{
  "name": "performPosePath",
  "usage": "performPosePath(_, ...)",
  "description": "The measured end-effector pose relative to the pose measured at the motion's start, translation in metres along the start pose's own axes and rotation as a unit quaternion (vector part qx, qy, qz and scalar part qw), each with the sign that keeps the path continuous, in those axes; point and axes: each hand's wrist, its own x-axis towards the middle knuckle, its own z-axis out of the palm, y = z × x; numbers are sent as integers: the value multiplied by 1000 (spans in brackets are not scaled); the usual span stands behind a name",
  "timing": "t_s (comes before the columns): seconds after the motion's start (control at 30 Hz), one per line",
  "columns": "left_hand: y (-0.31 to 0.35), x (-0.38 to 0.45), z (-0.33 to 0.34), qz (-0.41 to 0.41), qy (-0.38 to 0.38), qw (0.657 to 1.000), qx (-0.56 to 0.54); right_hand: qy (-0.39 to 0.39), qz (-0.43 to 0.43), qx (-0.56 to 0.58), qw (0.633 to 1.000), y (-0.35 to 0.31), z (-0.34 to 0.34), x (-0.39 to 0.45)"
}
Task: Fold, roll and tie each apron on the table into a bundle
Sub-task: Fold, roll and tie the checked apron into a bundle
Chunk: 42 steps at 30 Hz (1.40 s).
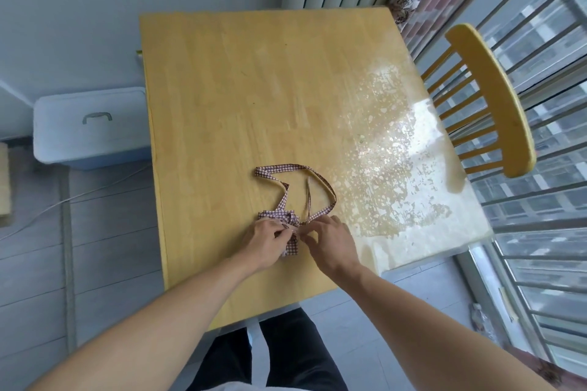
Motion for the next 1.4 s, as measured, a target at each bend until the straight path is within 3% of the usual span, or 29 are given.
performPosePath(0.1, 1, 2, -6, -31, 8, 999, -29, 47, 0, -34, 998, -1, -3, 4)
performPosePath(0.2, 2, 6, -9, -46, 20, 998, -24, 112, -85, -107, 984, -1, -11, -4)
performPosePath(0.3, -1, 8, -11, -28, 39, 999, -14, 74, -140, -93, 983, -5, -17, -16)
performPosePath(0.43, 4, 6, -15, 19, 91, 995, -39, -69, -56, 52, 995, -18, -17, -14)
performPosePath(0.57, 1, 4, -16, 33, 107, 993, -22, 58, -93, 29, 994, -20, -1, -5)
performPosePath(0.63, -2, 2, -15, 47, 97, 994, -18, 79, -108, 11, 991, -22, 5, -1)
performPosePath(0.87, -7, -2, -16, 33, 94, 995, -8, 51, -24, 44, 997, -32, 18, 17)
performPosePath(1.07, -6, 3, -18, 16, 91, 996, -15, 19, -45, 14, 999, -31, 23, 24)
performPosePath(1.4, 1, 1, -18, -57, 118, 989, -73, -63, 87, 233, 966, -21, -16, 30)
